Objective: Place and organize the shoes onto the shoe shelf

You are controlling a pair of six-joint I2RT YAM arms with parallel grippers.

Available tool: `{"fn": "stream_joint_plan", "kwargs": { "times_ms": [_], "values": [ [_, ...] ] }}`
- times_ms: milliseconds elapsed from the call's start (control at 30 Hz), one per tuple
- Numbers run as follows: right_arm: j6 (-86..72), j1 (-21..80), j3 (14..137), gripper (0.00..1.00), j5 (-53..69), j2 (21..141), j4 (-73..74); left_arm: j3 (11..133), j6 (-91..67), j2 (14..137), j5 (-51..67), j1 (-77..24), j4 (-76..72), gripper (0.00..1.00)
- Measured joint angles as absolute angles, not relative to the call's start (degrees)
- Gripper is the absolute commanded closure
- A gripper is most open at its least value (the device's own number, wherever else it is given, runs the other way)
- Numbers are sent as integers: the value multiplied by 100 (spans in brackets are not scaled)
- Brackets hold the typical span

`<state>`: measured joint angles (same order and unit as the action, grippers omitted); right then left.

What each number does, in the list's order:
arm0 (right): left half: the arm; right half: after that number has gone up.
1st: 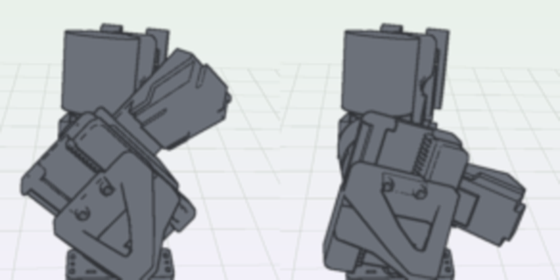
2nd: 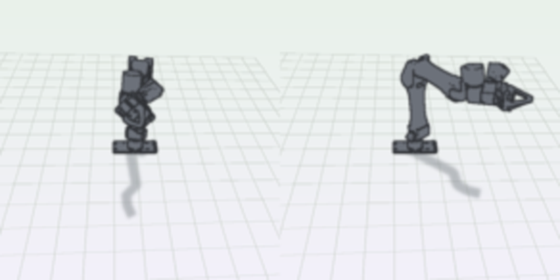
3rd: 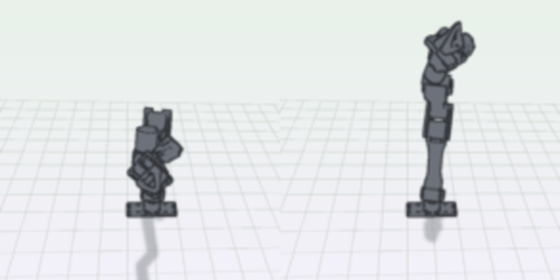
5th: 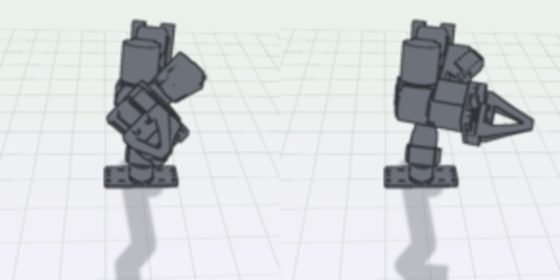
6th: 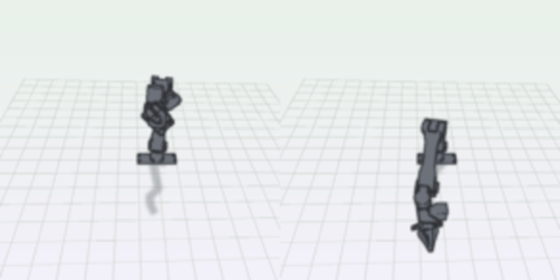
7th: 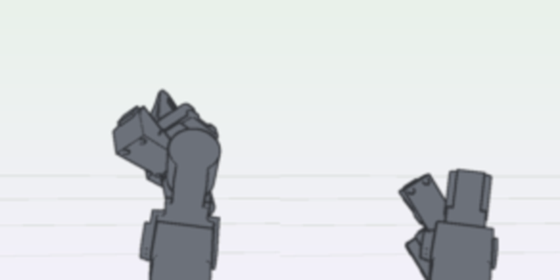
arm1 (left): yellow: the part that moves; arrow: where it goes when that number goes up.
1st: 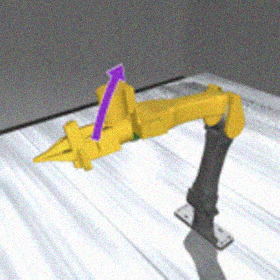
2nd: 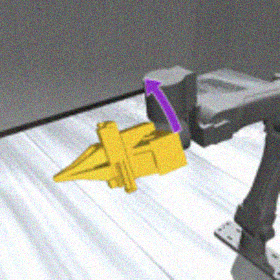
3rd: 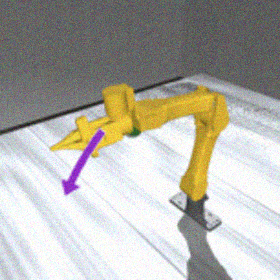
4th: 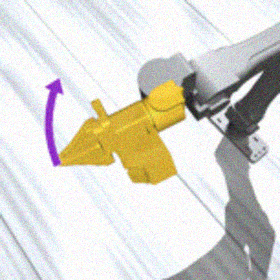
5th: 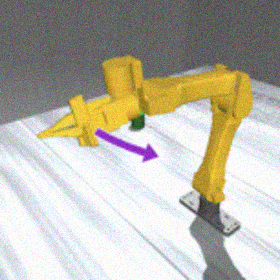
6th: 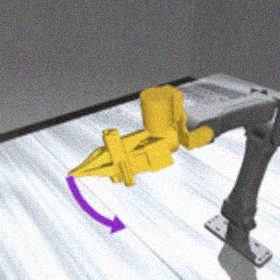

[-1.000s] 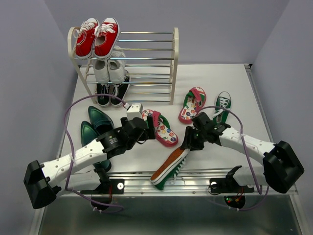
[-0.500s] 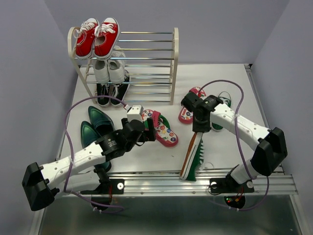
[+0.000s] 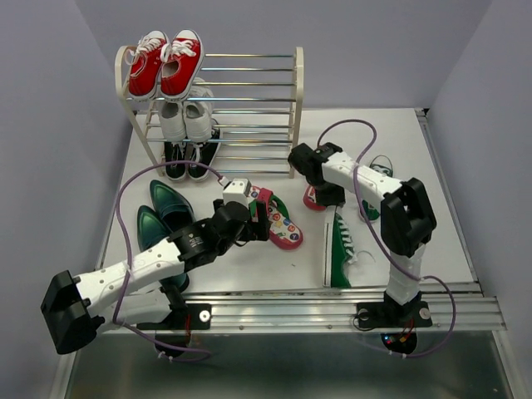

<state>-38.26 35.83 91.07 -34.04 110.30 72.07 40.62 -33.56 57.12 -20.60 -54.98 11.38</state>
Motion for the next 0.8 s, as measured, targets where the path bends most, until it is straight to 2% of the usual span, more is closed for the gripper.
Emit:
{"fn": "stream_joint_plan", "kwargs": {
  "times_ms": [33, 100, 200, 500, 800],
  "values": [
    [-3656, 3583, 9102, 34, -3214, 11041, 6991, 4062, -3354, 5741, -2049, -5498, 1140, 1],
    [-3415, 3577, 9102, 15, -2932, 10980, 6600, 4064, -3347, 5795, -2056, -5500, 1149, 1],
    [-3114, 3570, 9048, 1, -2381, 10704, 5968, 4104, -3341, 5867, -2078, -5498, 1212, 1],
    [-2716, 3570, 7623, 0, -1135, 8578, 4711, 4252, -3378, 5986, -2167, -5452, 1269, 1],
    [-3068, 3771, 5413, 0, 78, 6606, 4818, 4252, -3481, 5986, -2222, -5282, 1310, 1]
  ]
}}
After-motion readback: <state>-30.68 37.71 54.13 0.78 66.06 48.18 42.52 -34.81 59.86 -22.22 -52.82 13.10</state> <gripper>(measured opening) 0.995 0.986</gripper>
